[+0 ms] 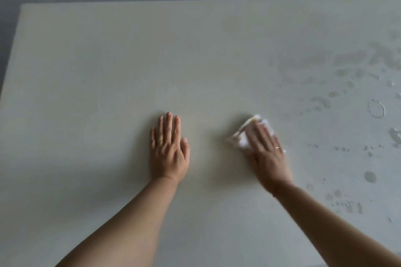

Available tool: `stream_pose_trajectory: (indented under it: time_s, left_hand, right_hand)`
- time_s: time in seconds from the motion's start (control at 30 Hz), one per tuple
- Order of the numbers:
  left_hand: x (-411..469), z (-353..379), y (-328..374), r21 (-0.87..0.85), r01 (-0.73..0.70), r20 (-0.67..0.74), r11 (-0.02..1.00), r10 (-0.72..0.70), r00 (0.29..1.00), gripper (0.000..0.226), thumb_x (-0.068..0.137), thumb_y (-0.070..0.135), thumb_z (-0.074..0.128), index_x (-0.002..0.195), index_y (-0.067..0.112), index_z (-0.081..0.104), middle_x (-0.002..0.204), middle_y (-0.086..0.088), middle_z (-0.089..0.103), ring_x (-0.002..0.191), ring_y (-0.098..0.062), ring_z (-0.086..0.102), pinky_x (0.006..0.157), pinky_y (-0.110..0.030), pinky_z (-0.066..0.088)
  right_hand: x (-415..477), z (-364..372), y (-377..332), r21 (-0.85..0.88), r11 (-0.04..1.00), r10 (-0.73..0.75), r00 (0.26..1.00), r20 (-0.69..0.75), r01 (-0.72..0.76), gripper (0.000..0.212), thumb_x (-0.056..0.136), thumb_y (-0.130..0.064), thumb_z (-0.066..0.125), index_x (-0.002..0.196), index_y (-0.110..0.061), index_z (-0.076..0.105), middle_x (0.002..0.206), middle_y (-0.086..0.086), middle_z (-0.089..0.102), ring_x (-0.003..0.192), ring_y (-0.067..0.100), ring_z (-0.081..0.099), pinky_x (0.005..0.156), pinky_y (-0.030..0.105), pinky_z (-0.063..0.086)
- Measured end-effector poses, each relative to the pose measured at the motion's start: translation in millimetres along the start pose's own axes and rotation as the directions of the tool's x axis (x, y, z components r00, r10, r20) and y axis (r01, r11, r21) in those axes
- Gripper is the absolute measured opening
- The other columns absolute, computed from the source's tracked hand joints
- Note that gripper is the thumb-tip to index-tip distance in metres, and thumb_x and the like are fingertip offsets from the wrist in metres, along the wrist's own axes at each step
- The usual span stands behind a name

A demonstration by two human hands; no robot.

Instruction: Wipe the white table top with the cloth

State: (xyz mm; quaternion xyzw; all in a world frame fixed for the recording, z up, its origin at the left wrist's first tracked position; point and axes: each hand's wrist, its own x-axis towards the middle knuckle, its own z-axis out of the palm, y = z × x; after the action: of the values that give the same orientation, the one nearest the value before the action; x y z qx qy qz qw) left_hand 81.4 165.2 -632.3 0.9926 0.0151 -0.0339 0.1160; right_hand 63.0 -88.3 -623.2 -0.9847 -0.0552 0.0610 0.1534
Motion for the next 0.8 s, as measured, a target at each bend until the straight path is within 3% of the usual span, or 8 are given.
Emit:
stream_pose_trajectory:
  time_s: [0.1, 0.2, 0.33, 0.47, 0.53, 0.6, 0.7, 0.8]
  left_hand:
    - [0, 0, 1, 0.015, 0.002, 0.0, 1.0, -0.002, 1.0, 0.06, 0.089, 0.031, 0.027, 0.144, 0.007, 0.035, 0.151, -0.016, 0.031, 0.14, -0.033, 0.028, 0.114, -0.049, 0.02]
    - [1, -1, 0, -0.04, -0.004, 0.026, 0.999, 0.005, 1.0, 0.059, 0.091, 0.031, 0.032, 0.145, 0.009, 0.031, 0.154, -0.015, 0.024, 0.143, -0.032, 0.02, 0.116, -0.047, 0.013]
    - [-12, -7, -6, -0.087, 0.009, -0.039, 0.996, -0.012, 0.999, 0.062, 0.093, 0.038, 0.029, 0.148, 0.01, 0.026, 0.157, -0.012, 0.015, 0.145, -0.028, 0.013, 0.117, -0.041, 0.005]
    - [-59, -5, -4, -0.068, 0.012, -0.072, 0.998, -0.017, 0.997, 0.061, 0.094, 0.04, 0.027, 0.148, 0.01, 0.024, 0.157, -0.01, 0.015, 0.145, -0.026, 0.015, 0.118, -0.039, 0.005]
    - [-85, 1, -3, -0.044, -0.011, -0.059, 0.999, 0.008, 0.998, 0.06, 0.094, 0.039, 0.03, 0.146, 0.009, 0.03, 0.154, -0.013, 0.023, 0.143, -0.027, 0.021, 0.117, -0.041, 0.012]
    - [-104, 8, -1, -0.016, -0.012, -0.041, 1.0, 0.012, 0.999, 0.06, 0.094, 0.039, 0.032, 0.144, 0.007, 0.035, 0.152, -0.014, 0.029, 0.141, -0.029, 0.027, 0.115, -0.043, 0.017]
    - [-109, 13, -2, 0.02, 0.014, -0.035, 1.0, -0.013, 0.999, 0.061, 0.093, 0.04, 0.033, 0.144, 0.008, 0.034, 0.152, -0.013, 0.03, 0.141, -0.028, 0.026, 0.115, -0.042, 0.018]
    - [-108, 14, -3, 0.022, 0.009, -0.014, 1.0, -0.008, 1.0, 0.061, 0.092, 0.039, 0.033, 0.145, 0.008, 0.033, 0.153, -0.013, 0.028, 0.142, -0.027, 0.025, 0.115, -0.043, 0.016]
  right_hand:
    - [4, -5, 11, 0.082, 0.947, 0.317, 0.943, -0.099, -0.31, 0.051, 0.099, -0.027, 0.042, 0.148, -0.026, 0.026, 0.158, 0.0, 0.009, 0.145, 0.015, 0.001, 0.119, 0.038, 0.007]
    - [-7, 13, -36, 0.087, 0.926, 0.377, 0.919, -0.115, -0.368, 0.059, 0.095, -0.023, 0.047, 0.148, -0.023, 0.023, 0.158, 0.006, 0.005, 0.146, 0.021, -0.001, 0.118, 0.039, 0.003]
    - [-70, 43, -112, 0.039, 0.999, -0.002, 1.0, -0.023, 0.003, 0.064, 0.086, -0.025, 0.053, 0.146, -0.02, 0.032, 0.157, 0.004, 0.016, 0.145, 0.026, 0.011, 0.115, 0.042, 0.01]
    - [-87, 36, -94, 0.017, 0.941, -0.338, 0.932, 0.133, 0.339, 0.065, 0.089, -0.027, 0.053, 0.148, -0.026, 0.026, 0.157, -0.002, 0.014, 0.145, 0.021, 0.011, 0.116, 0.041, 0.009]
    - [-77, 25, -61, 0.043, 0.967, -0.255, 0.959, 0.127, 0.251, 0.065, 0.091, -0.026, 0.055, 0.148, -0.027, 0.025, 0.157, -0.004, 0.009, 0.146, 0.021, 0.006, 0.118, 0.041, 0.01]
    - [-68, 13, -31, 0.055, 0.998, -0.019, 0.998, 0.055, 0.016, 0.062, 0.093, -0.025, 0.053, 0.147, -0.027, 0.025, 0.157, -0.003, 0.006, 0.146, 0.019, 0.002, 0.118, 0.04, 0.008]
    - [-70, 14, -35, 0.075, 0.969, 0.24, 0.97, -0.038, -0.237, 0.061, 0.094, -0.022, 0.05, 0.148, -0.026, 0.023, 0.157, -0.002, 0.003, 0.145, 0.016, -0.004, 0.118, 0.037, 0.002]
    - [-98, 35, -82, 0.068, 0.981, 0.185, 0.982, -0.042, -0.182, 0.066, 0.087, -0.024, 0.047, 0.149, -0.024, 0.022, 0.158, 0.002, 0.007, 0.146, 0.019, 0.0, 0.118, 0.04, 0.003]
